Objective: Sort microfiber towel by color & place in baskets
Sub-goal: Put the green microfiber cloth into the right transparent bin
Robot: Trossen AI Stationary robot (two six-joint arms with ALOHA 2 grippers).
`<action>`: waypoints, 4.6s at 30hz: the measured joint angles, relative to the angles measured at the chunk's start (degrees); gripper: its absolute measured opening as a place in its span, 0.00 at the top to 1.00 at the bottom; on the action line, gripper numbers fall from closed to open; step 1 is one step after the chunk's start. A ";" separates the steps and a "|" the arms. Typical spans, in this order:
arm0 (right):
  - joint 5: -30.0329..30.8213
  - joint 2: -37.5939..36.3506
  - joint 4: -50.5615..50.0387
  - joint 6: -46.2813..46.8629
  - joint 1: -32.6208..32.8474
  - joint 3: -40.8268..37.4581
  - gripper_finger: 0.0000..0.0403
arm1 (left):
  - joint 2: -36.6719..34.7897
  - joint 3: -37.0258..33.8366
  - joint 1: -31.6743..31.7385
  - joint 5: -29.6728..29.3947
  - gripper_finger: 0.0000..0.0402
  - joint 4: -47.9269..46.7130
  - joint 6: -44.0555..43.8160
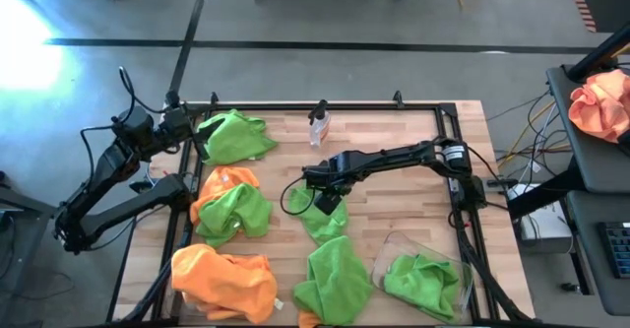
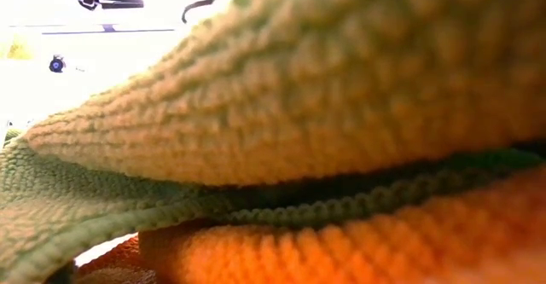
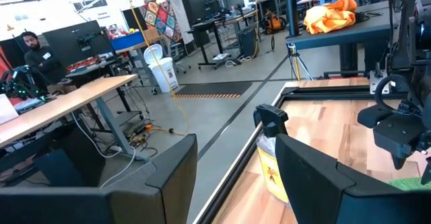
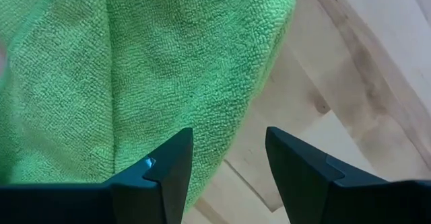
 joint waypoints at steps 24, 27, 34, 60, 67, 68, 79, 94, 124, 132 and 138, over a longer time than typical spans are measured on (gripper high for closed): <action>-7.02 0.41 8.67 -4.34 -0.67 -4.77 0.55 | 0.00 0.00 0.00 0.00 0.54 -0.04 -0.02; -9.11 1.04 9.21 -4.39 -0.71 -5.14 0.55 | 0.00 0.00 0.01 0.00 0.54 -0.04 -0.02; -9.57 3.07 11.37 -4.37 -0.71 -5.23 0.55 | 0.00 0.00 0.03 -0.35 0.54 -0.07 0.00; -9.68 2.56 11.05 -4.10 -1.08 -4.66 0.95 | 0.00 0.00 0.00 -0.96 0.54 1.42 0.01; -9.55 2.37 8.78 -3.99 -1.08 0.59 0.94 | 0.02 0.00 0.00 -0.95 0.54 1.43 -0.03; -9.50 2.34 7.95 -4.21 -1.08 1.68 0.94 | 0.02 0.00 0.00 -0.94 0.54 1.44 -0.12; 2.73 2.32 -17.88 -9.31 -0.77 17.32 0.94 | 0.02 0.00 0.00 -0.90 0.54 3.02 -10.44; 17.91 -9.81 -29.62 -4.56 0.21 25.39 0.94 | 0.02 -0.02 -0.02 -0.85 0.54 3.89 -18.73; 5.74 -26.00 -29.55 29.18 17.52 3.52 0.94 | 0.02 0.00 0.00 -0.87 0.54 4.35 -20.36; -1.51 -27.24 -29.60 39.43 25.66 3.78 0.94 | 0.02 -0.02 0.00 -0.87 0.54 4.28 -21.93; -7.64 -27.26 -29.58 47.57 32.27 3.78 0.94 | 0.02 -0.02 0.00 -0.87 0.54 4.26 -22.60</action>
